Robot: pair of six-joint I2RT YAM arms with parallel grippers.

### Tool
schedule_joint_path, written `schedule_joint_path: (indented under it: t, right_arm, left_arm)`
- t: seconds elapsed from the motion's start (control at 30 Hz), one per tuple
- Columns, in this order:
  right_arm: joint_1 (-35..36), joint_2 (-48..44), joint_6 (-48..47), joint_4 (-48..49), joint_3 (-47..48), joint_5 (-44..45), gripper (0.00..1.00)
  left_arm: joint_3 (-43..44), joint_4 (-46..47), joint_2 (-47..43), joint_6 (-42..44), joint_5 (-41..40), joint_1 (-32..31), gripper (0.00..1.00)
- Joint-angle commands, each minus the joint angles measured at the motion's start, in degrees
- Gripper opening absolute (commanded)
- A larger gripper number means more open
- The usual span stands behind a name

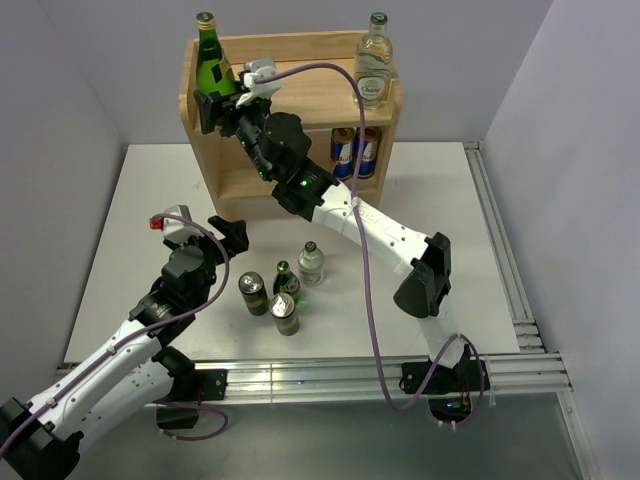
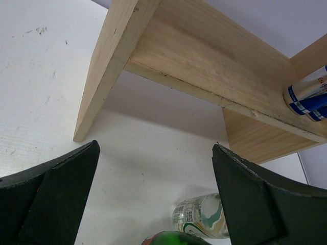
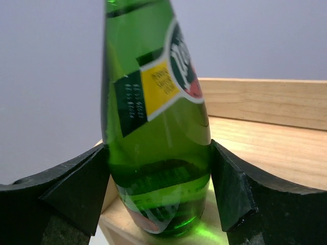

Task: Place and organize the beverage onto the shelf

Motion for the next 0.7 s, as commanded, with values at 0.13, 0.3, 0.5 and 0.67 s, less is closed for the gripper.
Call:
schedule_joint_path:
  t: [0.13,0.3,0.5,0.67]
  right_arm:
    - [1.97,6.81,3.17,-21.11,-5.01,1.41,0.88]
    - [2.06,6.90,3.44,-21.20,-5.01,1.41,0.89]
    - [2.14,5.67,3.79,-21.11,-6.77,1.50,1.00]
    - [2.23,3.30,4.49,-20.85,-9.84,1.85,1.00]
  left_arm:
    - [-0.40,1.80,-1.20,-0.28,0.19,-0.20,0.99]
    - [-0.49,1.72,-1.29,-0.28,0.19,-0.20,0.99]
    - [-0.49,1.80,-1.20,-0.28,0.19,-0.20,0.99]
    - [-0.40,1.80,-1.11,-0.28,0.01,-0.20,0.99]
